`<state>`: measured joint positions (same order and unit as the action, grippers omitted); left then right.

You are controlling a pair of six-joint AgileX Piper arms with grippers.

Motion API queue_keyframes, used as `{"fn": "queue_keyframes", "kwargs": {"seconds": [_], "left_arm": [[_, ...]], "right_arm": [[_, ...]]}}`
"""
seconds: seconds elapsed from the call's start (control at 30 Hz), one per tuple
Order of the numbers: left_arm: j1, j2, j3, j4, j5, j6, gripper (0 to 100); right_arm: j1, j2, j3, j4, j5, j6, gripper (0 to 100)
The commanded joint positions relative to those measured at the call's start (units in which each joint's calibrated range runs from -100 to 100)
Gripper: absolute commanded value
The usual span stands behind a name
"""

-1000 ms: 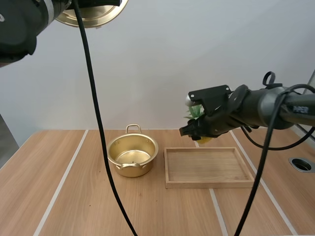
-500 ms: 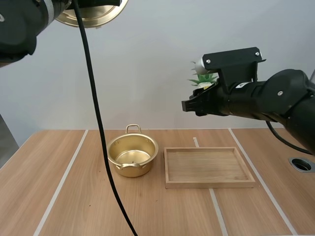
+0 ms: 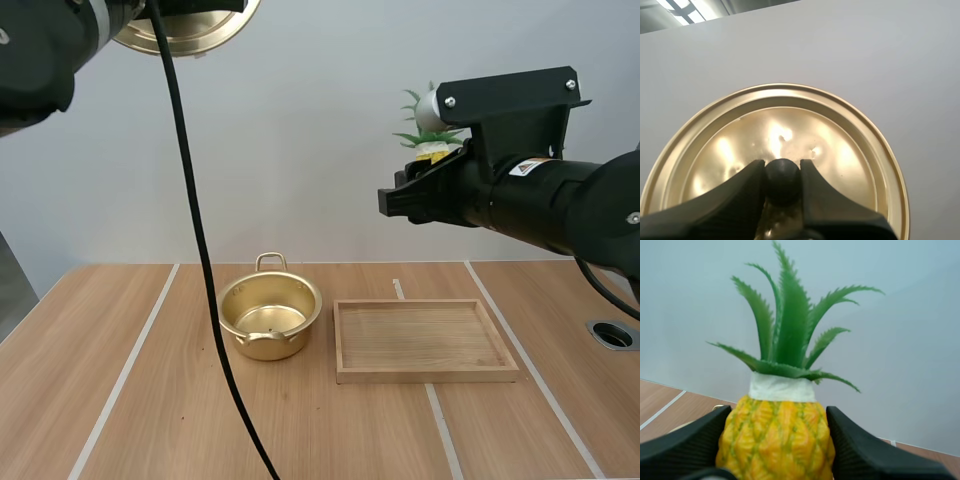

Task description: Open the pot, put the pineapple inside, and close it

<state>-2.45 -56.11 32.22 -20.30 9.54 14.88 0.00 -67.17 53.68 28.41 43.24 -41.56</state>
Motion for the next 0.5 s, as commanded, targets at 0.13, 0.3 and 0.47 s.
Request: {"fn": "queue_keyframes", "kwargs": {"seconds": [0.13,0.3,0.47], "left_arm": [[-0.18,-0.4,0.0,-0.7,-1.9,-0.3,0],[-0.18,-0.4,0.0,-0.7,-1.9,-0.3,0],[-0.18,-0.4,0.0,-0.7,-1.9,-0.3,0]], "right_arm": [[-0.2,3.8,-0.2,9.6,-0.7,-8.8,0],[-0.2,7.1,-0.2,15.8,-0.6,-15.2,0],[-0.2,9.6,-0.2,19.5,-0.2,-18.2,0]]}}
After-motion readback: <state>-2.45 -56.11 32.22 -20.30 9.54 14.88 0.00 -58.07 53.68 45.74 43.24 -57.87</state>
